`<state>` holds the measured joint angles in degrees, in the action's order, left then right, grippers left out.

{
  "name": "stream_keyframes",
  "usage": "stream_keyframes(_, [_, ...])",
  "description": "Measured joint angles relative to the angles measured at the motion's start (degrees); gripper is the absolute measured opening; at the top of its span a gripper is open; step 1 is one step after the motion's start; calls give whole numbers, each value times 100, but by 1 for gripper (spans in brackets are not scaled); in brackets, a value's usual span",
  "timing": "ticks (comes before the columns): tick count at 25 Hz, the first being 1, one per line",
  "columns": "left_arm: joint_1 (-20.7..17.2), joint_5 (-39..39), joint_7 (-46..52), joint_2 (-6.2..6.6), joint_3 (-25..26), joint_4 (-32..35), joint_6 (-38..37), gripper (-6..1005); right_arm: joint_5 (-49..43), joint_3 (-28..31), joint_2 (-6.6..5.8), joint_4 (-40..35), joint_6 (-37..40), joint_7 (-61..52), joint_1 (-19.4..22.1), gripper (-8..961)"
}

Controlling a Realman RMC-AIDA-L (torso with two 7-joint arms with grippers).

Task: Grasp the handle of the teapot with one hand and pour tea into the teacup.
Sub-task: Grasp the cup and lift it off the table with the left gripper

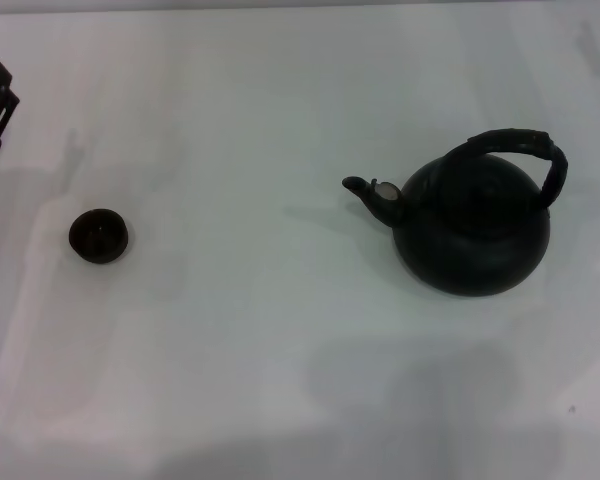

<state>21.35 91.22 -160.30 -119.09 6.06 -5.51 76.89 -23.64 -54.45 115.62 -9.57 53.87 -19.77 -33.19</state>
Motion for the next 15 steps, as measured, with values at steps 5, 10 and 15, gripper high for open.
stream_keyframes(5, [-178,-94,32,-4,0,-23,200,887,-2,14,-5,-8,-1,0,-13,860])
stream_keyframes(10, [-367,-263,34,-5,0,-54,453,888,-5,14,-12,-10,-7,0,5,860])
stream_keyframes(15, [-573,-844,36,-5,1,-55,694,887,-9,14,-13,-10,-9,-5,22,860])
